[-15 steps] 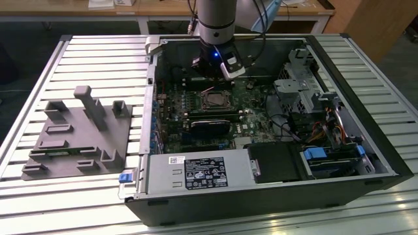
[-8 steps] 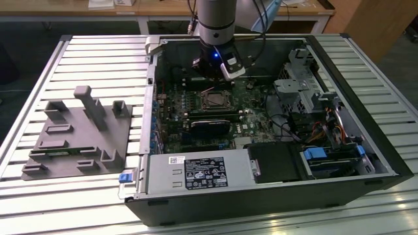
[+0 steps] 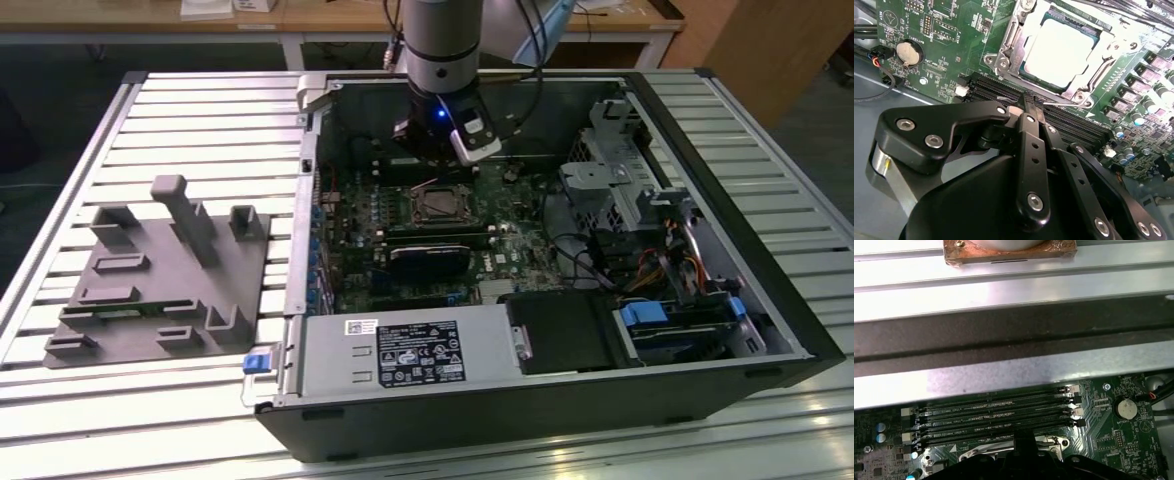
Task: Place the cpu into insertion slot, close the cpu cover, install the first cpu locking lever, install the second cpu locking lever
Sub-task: 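Install the first cpu locking lever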
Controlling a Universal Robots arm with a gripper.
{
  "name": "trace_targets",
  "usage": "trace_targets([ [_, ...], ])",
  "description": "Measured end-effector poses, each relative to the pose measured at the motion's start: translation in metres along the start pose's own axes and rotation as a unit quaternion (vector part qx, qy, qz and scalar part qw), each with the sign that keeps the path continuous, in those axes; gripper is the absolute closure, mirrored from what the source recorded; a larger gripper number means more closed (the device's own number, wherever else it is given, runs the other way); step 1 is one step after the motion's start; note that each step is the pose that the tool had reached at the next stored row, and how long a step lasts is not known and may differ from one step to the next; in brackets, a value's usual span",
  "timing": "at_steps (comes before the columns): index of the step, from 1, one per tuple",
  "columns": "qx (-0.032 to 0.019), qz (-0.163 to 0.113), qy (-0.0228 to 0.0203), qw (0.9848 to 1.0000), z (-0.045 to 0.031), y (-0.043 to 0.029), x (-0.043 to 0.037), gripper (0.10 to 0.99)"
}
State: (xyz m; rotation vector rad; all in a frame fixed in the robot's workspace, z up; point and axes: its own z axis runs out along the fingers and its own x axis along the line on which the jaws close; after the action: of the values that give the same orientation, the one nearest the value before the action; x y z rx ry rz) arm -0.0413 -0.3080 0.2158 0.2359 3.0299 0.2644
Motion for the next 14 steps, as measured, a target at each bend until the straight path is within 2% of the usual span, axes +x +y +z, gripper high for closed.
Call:
trace_targets([
  [4, 0.0006, -0.001, -0.0043, 1.0000, 0.0008, -0.0001, 0.0001, 0.980],
  [7, 0.0034, -0.001, -0.0085, 1.0000, 0.0012, -0.0003, 0.0005, 0.980],
  [12, 0.0077, 0.000, -0.0217, 0.9997, 0.0018, -0.0009, 0.0030, 0.980],
  [14, 0.0075, 0.000, -0.0246, 0.9997, 0.0021, -0.0010, 0.0040, 0.980],
])
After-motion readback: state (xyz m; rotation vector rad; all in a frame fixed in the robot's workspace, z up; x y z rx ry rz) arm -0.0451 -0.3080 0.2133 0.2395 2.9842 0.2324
